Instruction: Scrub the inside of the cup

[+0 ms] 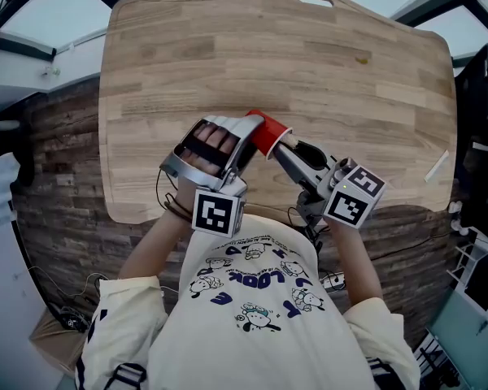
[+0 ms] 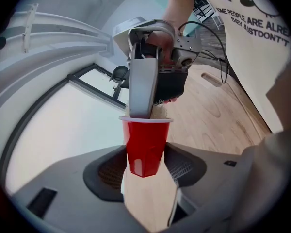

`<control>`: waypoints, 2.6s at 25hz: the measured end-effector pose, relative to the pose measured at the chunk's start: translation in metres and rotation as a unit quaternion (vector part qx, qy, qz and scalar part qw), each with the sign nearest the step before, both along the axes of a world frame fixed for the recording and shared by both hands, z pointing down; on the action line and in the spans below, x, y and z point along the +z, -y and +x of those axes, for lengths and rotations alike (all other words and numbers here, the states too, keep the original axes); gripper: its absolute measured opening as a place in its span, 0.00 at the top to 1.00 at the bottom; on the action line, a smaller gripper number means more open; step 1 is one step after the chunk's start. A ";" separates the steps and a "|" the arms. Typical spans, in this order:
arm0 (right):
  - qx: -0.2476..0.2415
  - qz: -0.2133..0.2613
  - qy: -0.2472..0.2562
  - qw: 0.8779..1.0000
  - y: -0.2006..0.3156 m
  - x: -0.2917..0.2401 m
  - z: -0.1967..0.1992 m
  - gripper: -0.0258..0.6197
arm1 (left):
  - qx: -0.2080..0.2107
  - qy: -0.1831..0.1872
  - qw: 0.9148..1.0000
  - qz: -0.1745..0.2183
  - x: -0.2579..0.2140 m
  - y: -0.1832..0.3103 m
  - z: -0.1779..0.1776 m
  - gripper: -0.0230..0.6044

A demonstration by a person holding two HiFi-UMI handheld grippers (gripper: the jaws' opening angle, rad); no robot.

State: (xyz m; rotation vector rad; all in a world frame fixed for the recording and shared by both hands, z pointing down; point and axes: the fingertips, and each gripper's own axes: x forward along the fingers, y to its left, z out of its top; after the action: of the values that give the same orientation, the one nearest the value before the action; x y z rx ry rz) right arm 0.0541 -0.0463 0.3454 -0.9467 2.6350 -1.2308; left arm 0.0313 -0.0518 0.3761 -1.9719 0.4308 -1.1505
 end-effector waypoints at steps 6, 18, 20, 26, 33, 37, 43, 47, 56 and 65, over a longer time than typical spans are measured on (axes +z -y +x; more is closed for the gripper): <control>-0.031 0.060 -0.097 0.993 -0.003 0.000 -0.006 0.83 | -0.004 -0.020 0.999 -0.047 0.007 -0.005 0.002 0.54; -0.118 0.183 -0.284 0.934 -0.015 0.004 -0.021 0.83 | 0.002 -0.021 0.994 -0.110 0.017 -0.011 0.001 0.54; -0.135 0.204 -0.309 0.919 -0.018 0.006 -0.024 0.83 | 0.004 -0.021 0.992 -0.124 0.021 -0.013 0.001 0.54; -0.169 0.228 -0.342 0.896 -0.024 0.014 -0.026 0.83 | 0.008 -0.016 0.983 -0.181 0.031 -0.022 0.000 0.54; -0.199 0.248 -0.364 0.876 -0.032 0.021 -0.025 0.83 | 0.011 -0.022 0.974 -0.224 0.036 -0.028 0.004 0.54; -0.225 0.261 -0.377 0.860 -0.039 0.026 -0.026 0.83 | 0.019 -0.022 0.966 -0.257 0.040 -0.035 0.004 0.55; -0.266 0.285 -0.403 0.828 -0.050 0.035 -0.027 0.83 | 0.034 -0.018 0.950 -0.310 0.048 -0.046 0.006 0.55; -0.289 0.290 -0.404 0.818 -0.058 0.040 -0.027 0.83 | 0.047 -0.015 0.936 -0.347 0.053 -0.055 0.005 0.55; -0.311 0.298 -0.391 0.814 -0.064 0.039 -0.028 0.83 | 0.053 -0.038 0.901 -0.429 0.054 -0.065 0.005 0.55; -0.320 0.302 -0.386 0.811 -0.066 0.040 -0.028 0.83 | 0.062 -0.036 0.883 -0.463 0.056 -0.069 0.005 0.55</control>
State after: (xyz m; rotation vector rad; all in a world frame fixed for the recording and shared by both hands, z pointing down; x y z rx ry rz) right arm 0.0256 0.0196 0.3854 -0.4775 3.7898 0.1634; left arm 0.0365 0.0173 0.4324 -2.8026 -0.2937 -1.3313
